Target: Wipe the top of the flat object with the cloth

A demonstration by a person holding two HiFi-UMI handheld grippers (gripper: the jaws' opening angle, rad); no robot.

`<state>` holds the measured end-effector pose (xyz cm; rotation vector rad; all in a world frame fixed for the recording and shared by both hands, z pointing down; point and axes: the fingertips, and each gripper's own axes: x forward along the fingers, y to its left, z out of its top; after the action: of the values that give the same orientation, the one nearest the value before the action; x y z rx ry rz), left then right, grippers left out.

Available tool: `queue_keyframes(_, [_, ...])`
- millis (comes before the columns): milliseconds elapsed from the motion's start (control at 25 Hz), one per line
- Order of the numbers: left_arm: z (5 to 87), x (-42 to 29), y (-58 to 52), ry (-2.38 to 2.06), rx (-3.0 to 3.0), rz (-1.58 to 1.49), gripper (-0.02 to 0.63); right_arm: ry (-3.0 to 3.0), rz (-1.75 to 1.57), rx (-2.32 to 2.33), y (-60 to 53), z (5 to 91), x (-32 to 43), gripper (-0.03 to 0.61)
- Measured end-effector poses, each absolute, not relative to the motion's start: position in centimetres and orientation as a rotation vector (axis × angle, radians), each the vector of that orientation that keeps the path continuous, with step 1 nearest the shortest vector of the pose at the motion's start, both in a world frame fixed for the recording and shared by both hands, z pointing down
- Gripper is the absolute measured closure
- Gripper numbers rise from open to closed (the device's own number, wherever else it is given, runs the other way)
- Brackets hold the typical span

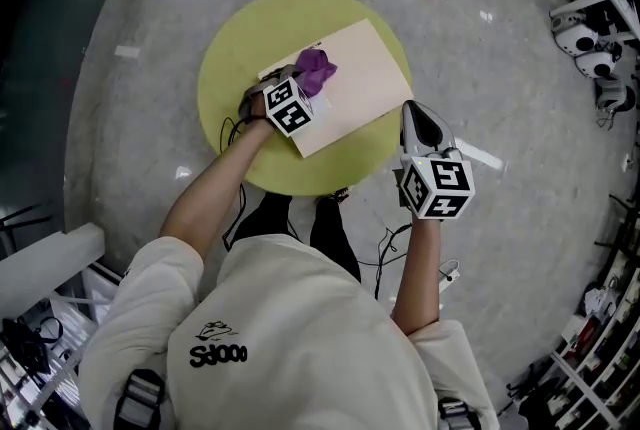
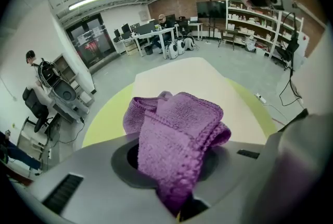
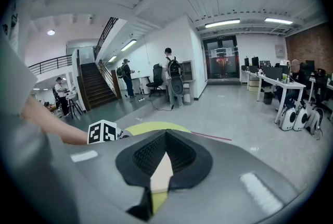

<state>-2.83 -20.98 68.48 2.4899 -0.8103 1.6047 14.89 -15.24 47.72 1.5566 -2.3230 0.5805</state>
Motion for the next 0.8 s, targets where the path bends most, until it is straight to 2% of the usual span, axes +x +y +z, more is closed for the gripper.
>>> queue_keyframes(480, [67.8, 4.9, -13.6, -0.371, 2.694, 1.571, 0.538, -2.271, 0.6, 1.633, -13.3, 47.9, 15.9, 0.569])
queue_keyframes(640, [67.6, 5.6, -11.0, -0.134, 2.801, 1.622, 0.538, -2.265, 0.628, 1.646, -12.8, 48.1, 15.9, 0.569])
queue_keyframes(800, [67.8, 4.3, -10.1, -0.078, 2.822, 1.669, 0.538, -2.271, 0.641, 1.641, -12.9, 48.3, 15.5, 0.569])
